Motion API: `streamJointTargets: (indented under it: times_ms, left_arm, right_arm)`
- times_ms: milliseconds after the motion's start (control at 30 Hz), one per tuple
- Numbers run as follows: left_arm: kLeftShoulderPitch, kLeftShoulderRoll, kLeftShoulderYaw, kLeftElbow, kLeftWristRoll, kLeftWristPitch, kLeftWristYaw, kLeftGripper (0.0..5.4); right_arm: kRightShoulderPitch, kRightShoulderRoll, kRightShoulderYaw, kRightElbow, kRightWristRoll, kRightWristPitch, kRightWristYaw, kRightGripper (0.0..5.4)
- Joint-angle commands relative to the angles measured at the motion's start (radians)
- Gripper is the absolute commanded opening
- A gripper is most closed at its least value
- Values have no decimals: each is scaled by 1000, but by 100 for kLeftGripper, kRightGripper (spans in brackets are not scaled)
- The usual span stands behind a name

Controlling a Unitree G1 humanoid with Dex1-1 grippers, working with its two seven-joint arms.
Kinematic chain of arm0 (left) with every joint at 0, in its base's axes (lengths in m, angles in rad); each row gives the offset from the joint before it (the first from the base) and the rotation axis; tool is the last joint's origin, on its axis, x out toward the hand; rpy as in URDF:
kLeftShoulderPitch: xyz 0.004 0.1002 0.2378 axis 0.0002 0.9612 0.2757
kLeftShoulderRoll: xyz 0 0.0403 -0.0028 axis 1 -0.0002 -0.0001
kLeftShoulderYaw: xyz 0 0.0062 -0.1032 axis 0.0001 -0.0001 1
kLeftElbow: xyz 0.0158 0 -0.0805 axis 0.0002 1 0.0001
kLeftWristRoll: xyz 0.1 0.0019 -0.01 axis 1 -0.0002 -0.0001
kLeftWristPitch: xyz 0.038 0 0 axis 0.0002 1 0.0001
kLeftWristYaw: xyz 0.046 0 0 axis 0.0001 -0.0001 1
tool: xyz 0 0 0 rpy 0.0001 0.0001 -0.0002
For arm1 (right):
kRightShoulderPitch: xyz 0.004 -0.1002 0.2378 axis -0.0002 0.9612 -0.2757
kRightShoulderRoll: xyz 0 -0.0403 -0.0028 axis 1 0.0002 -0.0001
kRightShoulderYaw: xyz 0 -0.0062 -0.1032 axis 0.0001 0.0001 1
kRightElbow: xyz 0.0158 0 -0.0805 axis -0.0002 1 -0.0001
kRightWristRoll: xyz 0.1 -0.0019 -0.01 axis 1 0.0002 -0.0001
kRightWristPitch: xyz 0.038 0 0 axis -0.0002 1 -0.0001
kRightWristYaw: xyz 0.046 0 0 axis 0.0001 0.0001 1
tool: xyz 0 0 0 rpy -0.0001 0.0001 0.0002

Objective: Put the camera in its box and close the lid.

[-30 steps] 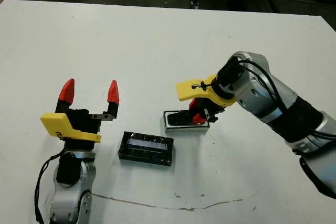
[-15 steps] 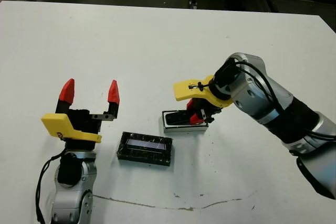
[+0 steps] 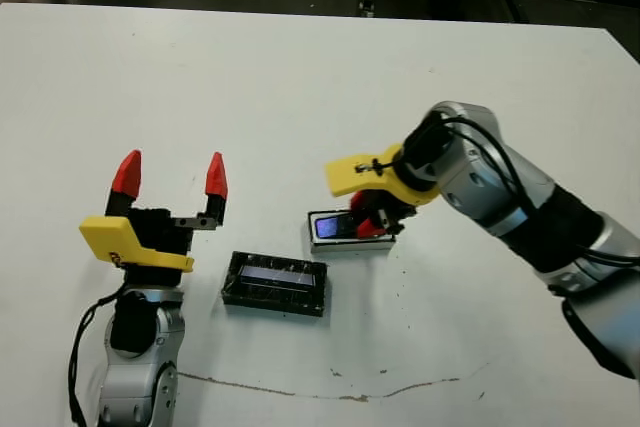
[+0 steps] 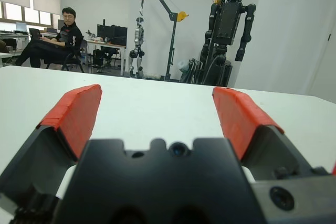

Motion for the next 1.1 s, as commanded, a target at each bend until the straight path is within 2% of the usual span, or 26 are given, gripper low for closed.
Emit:
streamJointTargets:
  times_ms: [33, 167, 367, 567, 767, 867, 967, 1100]
  left_arm:
    - [8, 3, -2, 7, -3, 5, -2, 540]
    - [8, 1, -1, 7, -8, 4, -2, 540]
    - [6, 3, -3, 8, -8, 6, -3, 540]
    - [8, 3, -3, 10, 0, 4, 2, 540]
    - [8, 4, -2, 11, -1, 2, -1, 540]
    - [8, 7, 2, 14, -11, 3, -8, 540]
    - [7, 12, 3, 18, 3, -5, -4, 540]
    - [5, 12, 2, 21, -14, 0, -13, 540]
  right_arm:
    - [16, -9, -23, 10, 16, -72, -11, 285]
    - [15, -15, -29, 9, 6, -96, -11, 351]
    - [11, -9, -51, 17, 18, -37, 3, 447]
    - [3, -19, -87, 5, 35, -73, -5, 532]
    - [-37, -41, -153, -31, 26, -52, -29, 538]
    - [-46, -68, -246, -60, 52, 1, -56, 538]
    - [-45, -95, -334, -89, 86, 114, -84, 538]
    - [20, -119, -485, -142, 195, 205, -145, 538]
